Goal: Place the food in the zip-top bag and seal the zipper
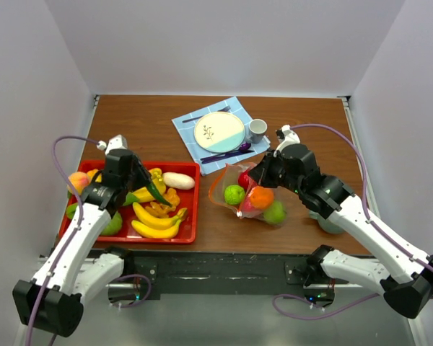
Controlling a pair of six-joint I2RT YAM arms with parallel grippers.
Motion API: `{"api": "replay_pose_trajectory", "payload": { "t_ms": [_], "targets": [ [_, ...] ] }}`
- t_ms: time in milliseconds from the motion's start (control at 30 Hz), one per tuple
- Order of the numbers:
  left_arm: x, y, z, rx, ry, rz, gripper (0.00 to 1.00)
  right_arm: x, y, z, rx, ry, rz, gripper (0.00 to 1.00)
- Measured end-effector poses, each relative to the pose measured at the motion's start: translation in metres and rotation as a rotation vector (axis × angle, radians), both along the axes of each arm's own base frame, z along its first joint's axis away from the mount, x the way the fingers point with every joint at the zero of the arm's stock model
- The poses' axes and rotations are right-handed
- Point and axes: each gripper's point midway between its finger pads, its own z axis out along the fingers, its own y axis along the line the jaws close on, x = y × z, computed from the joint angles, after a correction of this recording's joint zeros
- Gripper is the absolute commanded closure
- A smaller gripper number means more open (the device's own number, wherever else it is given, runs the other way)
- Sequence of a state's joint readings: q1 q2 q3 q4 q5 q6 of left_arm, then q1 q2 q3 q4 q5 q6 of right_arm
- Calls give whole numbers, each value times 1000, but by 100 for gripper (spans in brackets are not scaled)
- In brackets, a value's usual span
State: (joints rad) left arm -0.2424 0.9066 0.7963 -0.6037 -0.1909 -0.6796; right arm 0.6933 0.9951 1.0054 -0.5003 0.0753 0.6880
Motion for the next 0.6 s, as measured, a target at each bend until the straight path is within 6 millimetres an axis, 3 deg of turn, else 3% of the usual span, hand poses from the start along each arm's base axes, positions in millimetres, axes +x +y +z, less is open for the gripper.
{"api": "replay_pose_trajectory", "payload": {
  "t_ms": [233, 400, 500, 600],
  "targets": [
    [2, -21, 75, -79, -182, -125, 86, 0, 0, 0, 0, 0, 0, 100],
    [7, -50, 134, -210, -341, -238, 88, 0, 0, 0, 1, 0, 0, 100],
    [8, -75, 147, -281, -378, -302, 88, 0, 0, 0, 2, 1, -1, 100],
    [4, -117, 150, -332, -380, -401, 89, -1, 1, 0, 3, 2, 0, 100]
  ]
}}
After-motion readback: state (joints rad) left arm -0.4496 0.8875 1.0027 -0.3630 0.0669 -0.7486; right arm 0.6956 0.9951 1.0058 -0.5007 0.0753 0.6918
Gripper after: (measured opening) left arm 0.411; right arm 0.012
